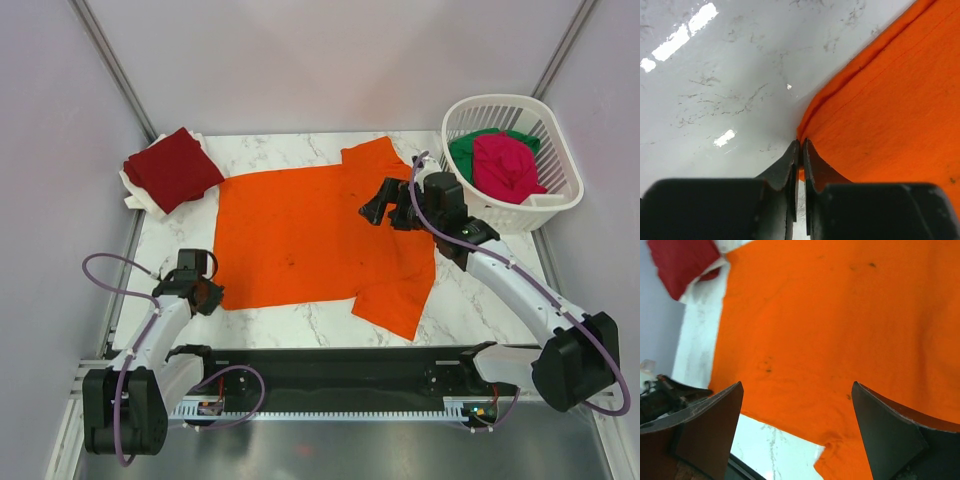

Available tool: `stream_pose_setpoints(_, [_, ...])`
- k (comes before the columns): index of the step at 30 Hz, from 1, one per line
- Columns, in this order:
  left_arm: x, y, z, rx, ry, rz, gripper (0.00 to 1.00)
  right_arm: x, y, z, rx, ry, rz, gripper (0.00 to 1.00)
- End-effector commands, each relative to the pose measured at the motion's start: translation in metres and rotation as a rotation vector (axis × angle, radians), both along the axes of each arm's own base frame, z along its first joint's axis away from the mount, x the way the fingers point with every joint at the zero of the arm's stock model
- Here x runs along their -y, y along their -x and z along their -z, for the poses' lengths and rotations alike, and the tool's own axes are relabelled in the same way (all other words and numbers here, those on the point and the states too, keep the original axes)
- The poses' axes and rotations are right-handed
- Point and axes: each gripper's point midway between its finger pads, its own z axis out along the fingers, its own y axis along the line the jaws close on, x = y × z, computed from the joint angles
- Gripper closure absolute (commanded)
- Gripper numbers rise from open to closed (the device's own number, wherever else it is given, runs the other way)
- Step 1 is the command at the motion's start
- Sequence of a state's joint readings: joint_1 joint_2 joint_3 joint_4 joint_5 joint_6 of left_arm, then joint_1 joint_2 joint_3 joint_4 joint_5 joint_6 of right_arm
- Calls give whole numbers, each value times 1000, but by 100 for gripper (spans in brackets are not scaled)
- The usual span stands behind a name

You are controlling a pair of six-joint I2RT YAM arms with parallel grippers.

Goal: Fold and stack the t-shirts
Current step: Flatten the tshirt out

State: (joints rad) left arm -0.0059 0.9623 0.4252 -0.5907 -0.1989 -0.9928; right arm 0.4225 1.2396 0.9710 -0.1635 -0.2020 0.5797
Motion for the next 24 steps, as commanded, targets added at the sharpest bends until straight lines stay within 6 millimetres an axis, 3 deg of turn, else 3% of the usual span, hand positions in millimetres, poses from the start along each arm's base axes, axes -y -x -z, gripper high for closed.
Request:
stream_pose_setpoints(1, [-2,-11,-5,51,-6,-7,94,32,7,25,-68,134,125,2])
stream_pose_setpoints(2, [-2,-11,-4,50,-8,-3,96,56,6,30,-75,203,233,2])
stream_pose_setpoints(3, [-2,-11,-4,52,-8,0,97,70,21,52,-145,271,259,2])
stream_pose_setpoints(4, [-1,-11,-5,55,-6,6,98,81,28,61,-171,303,295,2])
stream_pose_setpoints(5, [-1,-11,-5,59,-6,10,98,92,41,67,-199,330,317,2])
stream_pose_setpoints(6, [-1,-12,-5,64,-5,14,98,100,55,88,-244,361,326,2])
stream_pose_setpoints(8, [1,-14,-6,72,-2,25,98,104,79,104,-302,353,315,2])
stream_pose_setpoints(9, [1,-14,-6,74,-1,29,98,102,99,126,-374,348,274,2])
stream_pose_setpoints(12, [2,-15,-7,81,0,37,98,102,134,154,-475,318,242,4])
stream_pose_setpoints(16, [2,-15,-9,99,1,46,98,87,154,152,-516,250,218,11])
stream_pose_setpoints(19, [3,-16,-10,106,3,54,98,89,168,164,-567,263,219,14])
stream_pose_setpoints(22, [4,-16,-10,108,3,60,98,73,184,179,-644,191,176,17])
stream_pose_setpoints(24, [4,-16,-10,113,4,60,98,72,194,190,-674,208,169,18])
